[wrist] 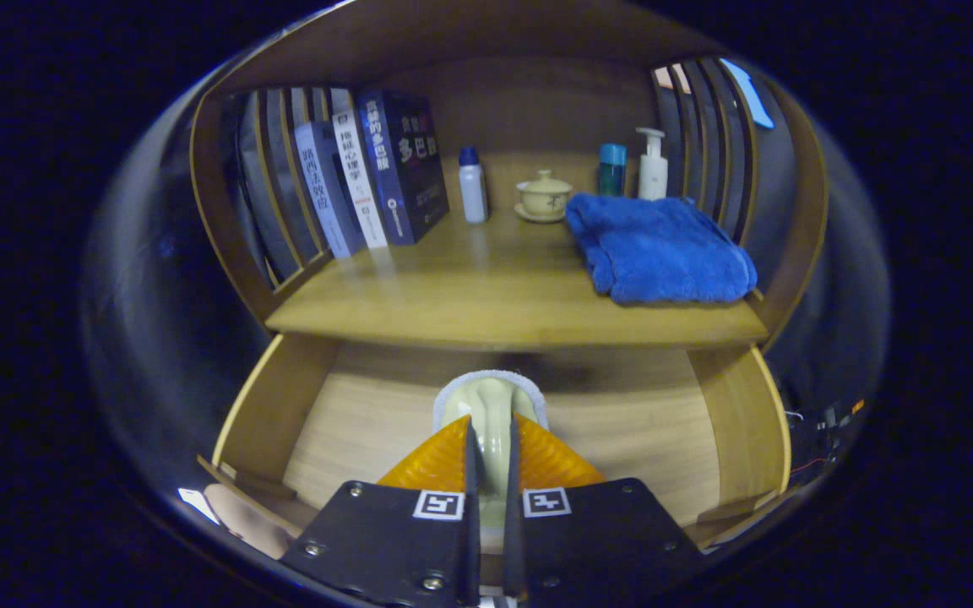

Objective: Pull open the drawer, take out the items inside it, and place them on the countertop above the cabinet.

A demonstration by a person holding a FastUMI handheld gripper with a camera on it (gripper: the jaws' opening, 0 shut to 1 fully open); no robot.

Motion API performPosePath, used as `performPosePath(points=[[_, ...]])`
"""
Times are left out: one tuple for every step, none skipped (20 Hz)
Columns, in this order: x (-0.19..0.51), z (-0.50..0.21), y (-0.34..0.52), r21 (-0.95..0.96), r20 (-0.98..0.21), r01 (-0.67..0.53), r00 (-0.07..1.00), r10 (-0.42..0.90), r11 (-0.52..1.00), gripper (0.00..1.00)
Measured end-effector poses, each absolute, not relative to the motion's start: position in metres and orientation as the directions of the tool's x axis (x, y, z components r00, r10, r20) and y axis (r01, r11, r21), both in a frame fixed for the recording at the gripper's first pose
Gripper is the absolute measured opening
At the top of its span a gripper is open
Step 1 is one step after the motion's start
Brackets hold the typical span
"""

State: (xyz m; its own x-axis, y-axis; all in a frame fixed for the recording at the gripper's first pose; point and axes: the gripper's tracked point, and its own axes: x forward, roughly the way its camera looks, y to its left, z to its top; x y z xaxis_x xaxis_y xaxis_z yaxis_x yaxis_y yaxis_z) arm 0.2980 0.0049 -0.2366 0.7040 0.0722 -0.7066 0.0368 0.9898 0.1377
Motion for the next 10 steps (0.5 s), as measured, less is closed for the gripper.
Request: performPosePath(points=[[0.306, -0.228, 0.003, 0.138, -0.690, 0.041, 0.721, 0.066, 0.990, 0.11], [0.314, -0.221, 0.002, 0.137, -0.677, 0.048, 0.734, 0.058, 0.989, 0.11], [0.323, -0.213, 0.000, 0.142, -0.662, 0.057, 0.748, 0.052, 0.988, 0.11], [0.332, -0.207, 0.000, 0.149, -0.648, 0.064, 0.760, 0.048, 0.987, 0.11], [0.342, -0.201, 0.001, 0.156, -0.634, 0.071, 0.772, 0.044, 0.985, 0.11], [0.351, -0.198, 0.001, 0.158, -0.623, 0.076, 0.781, 0.040, 0.985, 0.11], [0.358, -0.197, 0.000, 0.151, -0.612, 0.081, 0.791, 0.028, 0.985, 0.11], [0.366, -0.195, -0.001, 0.133, -0.600, 0.085, 0.800, 0.012, 0.987, 0.11], [0.376, -0.195, -0.002, 0.109, -0.587, 0.087, 0.809, -0.006, 0.990, 0.11], [0.385, -0.197, 0.000, 0.086, -0.578, 0.086, 0.816, -0.021, 0.993, 0.11]])
